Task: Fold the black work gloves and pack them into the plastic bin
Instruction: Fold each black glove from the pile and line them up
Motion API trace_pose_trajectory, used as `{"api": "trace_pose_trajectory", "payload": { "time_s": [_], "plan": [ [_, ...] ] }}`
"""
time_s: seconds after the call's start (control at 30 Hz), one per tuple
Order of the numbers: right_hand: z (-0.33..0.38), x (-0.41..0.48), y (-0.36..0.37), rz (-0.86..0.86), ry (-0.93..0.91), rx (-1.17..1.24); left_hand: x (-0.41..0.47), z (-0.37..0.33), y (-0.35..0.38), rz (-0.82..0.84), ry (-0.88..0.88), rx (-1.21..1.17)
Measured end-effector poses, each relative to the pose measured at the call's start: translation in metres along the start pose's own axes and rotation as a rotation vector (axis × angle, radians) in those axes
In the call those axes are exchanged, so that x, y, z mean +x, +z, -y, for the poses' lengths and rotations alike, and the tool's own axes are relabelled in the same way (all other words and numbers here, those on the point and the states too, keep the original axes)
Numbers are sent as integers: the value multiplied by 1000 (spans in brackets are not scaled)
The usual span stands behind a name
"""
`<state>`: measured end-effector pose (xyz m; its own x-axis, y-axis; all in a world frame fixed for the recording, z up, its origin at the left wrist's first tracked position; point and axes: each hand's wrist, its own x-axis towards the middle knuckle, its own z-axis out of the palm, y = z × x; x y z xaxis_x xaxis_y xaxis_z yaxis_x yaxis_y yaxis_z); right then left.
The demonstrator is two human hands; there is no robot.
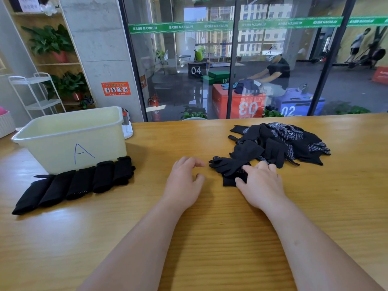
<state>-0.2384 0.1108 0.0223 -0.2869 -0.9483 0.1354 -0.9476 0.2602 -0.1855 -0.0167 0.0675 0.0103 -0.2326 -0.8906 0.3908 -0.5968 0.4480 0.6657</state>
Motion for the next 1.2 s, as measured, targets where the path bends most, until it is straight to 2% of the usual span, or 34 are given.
{"api": "trace_pose_trajectory", "payload": {
  "time_s": [0.17, 0.3, 0.47, 0.57, 0.73, 0.77, 0.9, 1.03, 1.2],
  "plan": [
    [2, -4, -4, 2, -30, 2, 0, 0, 1, 20, 13, 25],
    [2, -5, -6, 66, -29, 20, -1, 0, 2, 37, 38, 31],
    [-3, -4, -9, 106, -13, 117, 0, 2, 3, 56, 45, 40],
    [-6, -5, -6, 79, -3, 140, 0, 3, 4, 55, 48, 48],
    [-14, -6, -6, -206, -212, 259, 1, 5, 5, 42, 35, 36],
    [-15, -6, -8, -211, -256, 274, 2, 6, 5, 36, 36, 33],
    [-12, -9, -10, -19, -371, 109, 3, 6, 4, 6, 26, 34],
    [-7, -6, -15, -77, -383, 20, 5, 7, 2, -32, -16, -1],
    [-1, -3, -53, -75, -354, 363, 6, 6, -3, -111, -90, -77]
  ]
}}
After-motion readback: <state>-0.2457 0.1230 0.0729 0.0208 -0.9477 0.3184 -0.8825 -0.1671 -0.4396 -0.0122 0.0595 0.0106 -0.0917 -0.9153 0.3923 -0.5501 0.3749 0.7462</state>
